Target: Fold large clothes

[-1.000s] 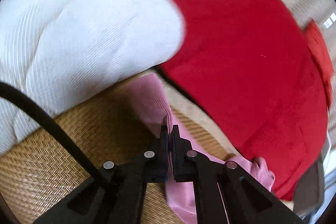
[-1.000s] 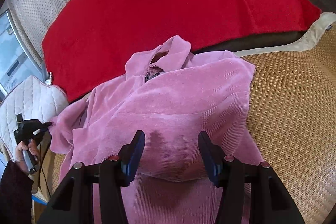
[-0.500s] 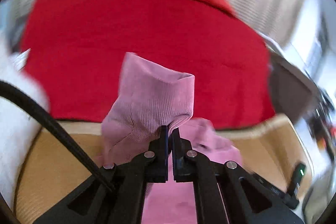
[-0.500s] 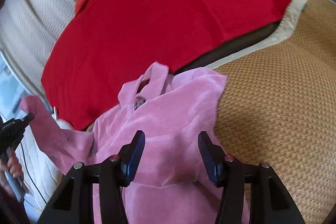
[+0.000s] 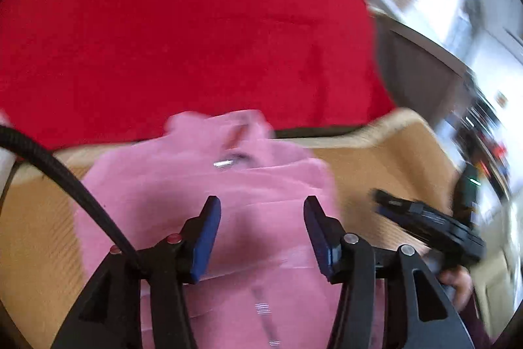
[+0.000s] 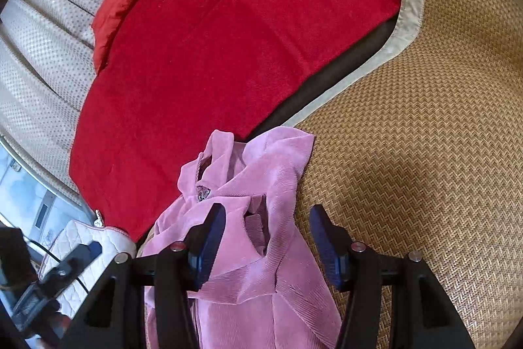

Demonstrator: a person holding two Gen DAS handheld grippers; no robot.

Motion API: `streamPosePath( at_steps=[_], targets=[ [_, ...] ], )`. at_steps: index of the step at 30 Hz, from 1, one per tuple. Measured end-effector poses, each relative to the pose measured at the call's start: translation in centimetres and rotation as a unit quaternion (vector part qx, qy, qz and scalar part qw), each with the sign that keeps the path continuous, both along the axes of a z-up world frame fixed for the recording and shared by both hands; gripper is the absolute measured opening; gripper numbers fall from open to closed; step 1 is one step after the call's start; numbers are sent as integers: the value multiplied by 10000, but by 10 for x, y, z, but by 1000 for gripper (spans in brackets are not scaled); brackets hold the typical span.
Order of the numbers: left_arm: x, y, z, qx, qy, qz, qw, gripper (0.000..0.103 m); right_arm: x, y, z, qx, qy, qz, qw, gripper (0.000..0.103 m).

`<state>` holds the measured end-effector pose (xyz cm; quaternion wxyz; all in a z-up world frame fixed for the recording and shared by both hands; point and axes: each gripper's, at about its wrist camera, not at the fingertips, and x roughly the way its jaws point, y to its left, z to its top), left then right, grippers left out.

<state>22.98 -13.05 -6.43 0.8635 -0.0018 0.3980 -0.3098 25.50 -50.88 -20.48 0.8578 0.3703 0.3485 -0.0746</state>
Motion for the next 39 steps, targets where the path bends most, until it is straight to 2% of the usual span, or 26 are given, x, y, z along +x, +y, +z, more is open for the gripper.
streamPosePath(
  at_steps=[4, 7, 10, 13, 15, 17, 19, 20, 22, 24, 26, 30, 31, 33, 35, 39],
  targets=[
    [25, 42, -27, -68, 329, 890, 9955, 54, 10, 22, 2, -252, -59, 345, 9991, 58],
    [29, 52, -53, 84, 394, 1244, 9914, 54, 20, 45, 6, -625, -141, 691, 9956, 58],
    [28, 61, -76, 145, 410, 1408, 9891, 54, 32, 71, 9, -1089, -198, 1070, 9881, 56],
    [40, 48, -102, 477, 763, 1291, 9875, 54, 47, 80, 3, -1257, -172, 1231, 9842, 53],
    [40, 47, -112, 619, 745, 1204, 9880, 54, 62, 82, -6, -1329, -105, 1295, 9826, 53],
    [37, 41, -109, 831, 547, 1084, 9891, 54, 79, 87, -25, -1298, 296, 1539, 9791, 53],
    [37, 39, -105, 819, 408, 1002, 9908, 54, 88, 95, -46, -1325, 852, 1768, 9716, 53],
    [37, 40, -104, 808, 418, 989, 9909, 54, 88, 101, -50, -1494, 945, 1824, 9672, 54],
    [37, 48, -96, 655, 386, 1044, 9916, 54, 85, 110, -43, -1846, 989, 1894, 9593, 53],
    [37, 55, -88, 396, 341, 1102, 9925, 54, 81, 108, -36, -1677, 995, 1885, 9625, 53],
    [36, 60, -79, 256, 260, 1134, 9929, 54, 73, 109, -22, -1582, 626, 1857, 9678, 53],
    [37, 50, -87, 571, 277, 1026, 9927, 54, 66, 125, -4, -1687, 33, 1981, 9656, 53],
    [39, 45, -96, 739, 380, 994, 9916, 54, 68, 129, -7, -1675, 73, 2058, 9641, 53],
    [41, 40, -107, 1019, 525, 950, 9889, 54, 76, 142, -23, -1720, 483, 2310, 9564, 53],
    [37, 37, -105, 1188, 356, 900, 9882, 54, 81, 151, -43, -1865, 892, 2457, 9470, 53],
    [31, 34, -99, 1306, 187, 806, 9880, 54, 73, 142, -33, -1676, 866, 2393, 9524, 53]
  ],
)
